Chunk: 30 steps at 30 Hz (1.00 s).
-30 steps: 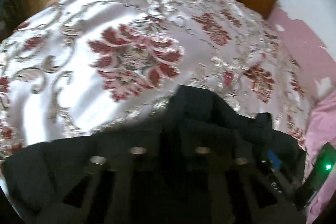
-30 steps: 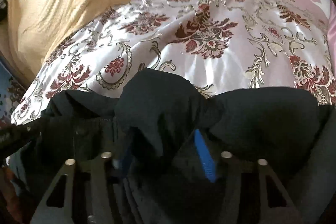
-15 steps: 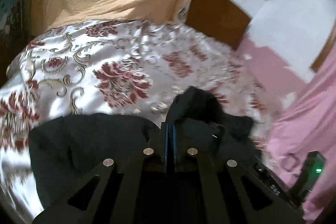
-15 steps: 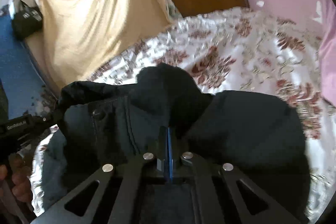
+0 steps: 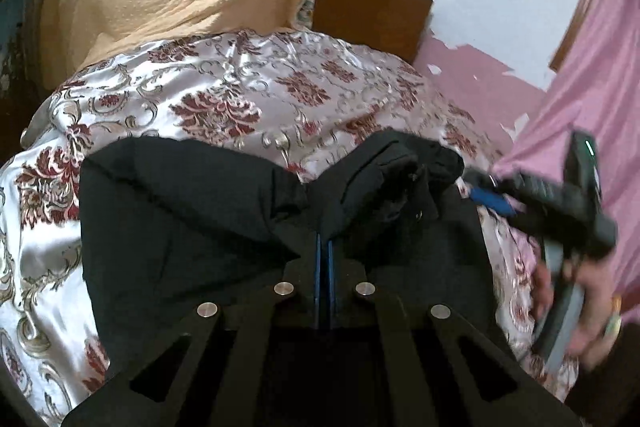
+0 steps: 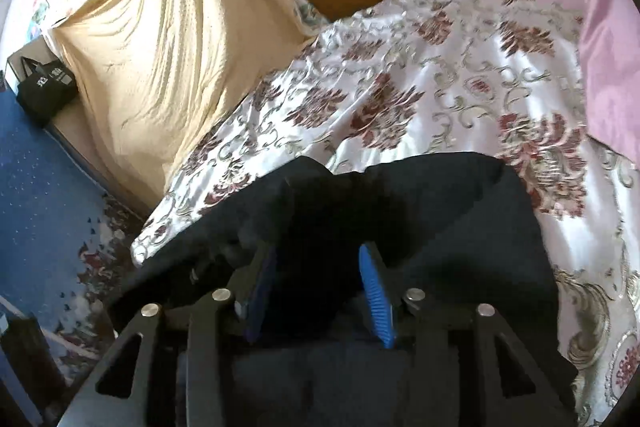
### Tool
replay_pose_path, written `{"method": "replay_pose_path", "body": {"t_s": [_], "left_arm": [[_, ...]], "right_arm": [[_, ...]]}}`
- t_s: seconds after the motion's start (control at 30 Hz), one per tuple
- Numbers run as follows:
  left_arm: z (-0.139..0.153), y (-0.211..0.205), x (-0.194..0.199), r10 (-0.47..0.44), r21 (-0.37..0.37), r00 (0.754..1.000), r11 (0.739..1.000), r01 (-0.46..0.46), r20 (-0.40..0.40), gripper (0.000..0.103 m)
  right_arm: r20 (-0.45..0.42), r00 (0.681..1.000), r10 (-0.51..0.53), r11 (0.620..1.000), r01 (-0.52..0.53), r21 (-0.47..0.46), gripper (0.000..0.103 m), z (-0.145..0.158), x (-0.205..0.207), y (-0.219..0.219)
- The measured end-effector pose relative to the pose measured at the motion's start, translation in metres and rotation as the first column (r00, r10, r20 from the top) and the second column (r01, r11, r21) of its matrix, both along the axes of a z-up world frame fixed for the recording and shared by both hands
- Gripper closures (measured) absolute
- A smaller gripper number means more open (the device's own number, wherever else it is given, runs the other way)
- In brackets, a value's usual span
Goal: Fold large clothes
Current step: 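Lift the hem with both tools and fold it toward the collar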
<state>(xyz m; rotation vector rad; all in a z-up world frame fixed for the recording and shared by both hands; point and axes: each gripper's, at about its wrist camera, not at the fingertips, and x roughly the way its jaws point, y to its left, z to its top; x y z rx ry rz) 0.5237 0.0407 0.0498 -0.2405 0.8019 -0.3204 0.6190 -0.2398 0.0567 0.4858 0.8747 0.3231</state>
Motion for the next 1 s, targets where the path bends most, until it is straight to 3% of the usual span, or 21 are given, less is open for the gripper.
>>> {"method": "replay_pose_path", "body": {"t_s": [0.1,0.2,0.23,0.43,0.6,0.7,0.83,0.9,1.0], "left_arm": [[-0.008,0.001,-0.014,-0.031,0.013,0.999,0.999,0.032,-0.013,0.103],[-0.015,0.004,-0.029,-0.062,0.011,0.997,0.998,0.062,-0.036,0.103],[-0.017,0.005,-0.032,-0.066,0.013,0.997,0.998,0.067,-0.037,0.103],[-0.028,0.018,-0.059,-0.064,-0.017,0.995,0.998,0.062,-0.073,0.103],[-0.047,0.034,-0.098,-0.050,-0.062,0.990,0.997,0.042,-0.134,0.103],[-0.073,0.046,-0.115,-0.008,-0.059,0.980,0.998,-0.004,-0.198,0.103],[-0.107,0.063,-0.115,0.066,-0.067,0.964,0.994,-0.086,-0.259,0.103],[-0.100,0.069,-0.115,0.083,-0.091,0.968,0.990,-0.107,-0.237,0.103],[-0.063,0.072,-0.121,0.071,-0.109,0.989,0.990,-0.085,-0.132,0.103]], "right_arm": [[-0.063,0.997,0.041,0.998,-0.044,-0.045,0.060,-0.001,0.009,0.013],[-0.036,0.997,0.065,0.995,-0.067,-0.077,0.089,0.000,-0.002,0.020],[-0.025,0.998,0.066,0.994,-0.068,-0.090,0.092,-0.001,-0.007,0.021],[0.032,0.994,0.101,0.988,-0.096,-0.122,0.098,0.006,-0.059,0.019],[0.070,0.994,0.079,0.991,-0.071,-0.110,0.099,0.000,-0.136,0.012],[0.064,0.997,0.048,0.993,-0.041,-0.108,0.099,-0.023,-0.178,0.009],[-0.017,1.000,-0.021,0.999,0.020,-0.048,0.099,-0.073,-0.190,0.002],[-0.020,0.999,-0.031,0.998,0.030,-0.057,0.100,-0.080,-0.187,0.003],[-0.008,0.999,-0.031,0.995,0.030,-0.095,0.101,-0.080,-0.179,0.005]]}}
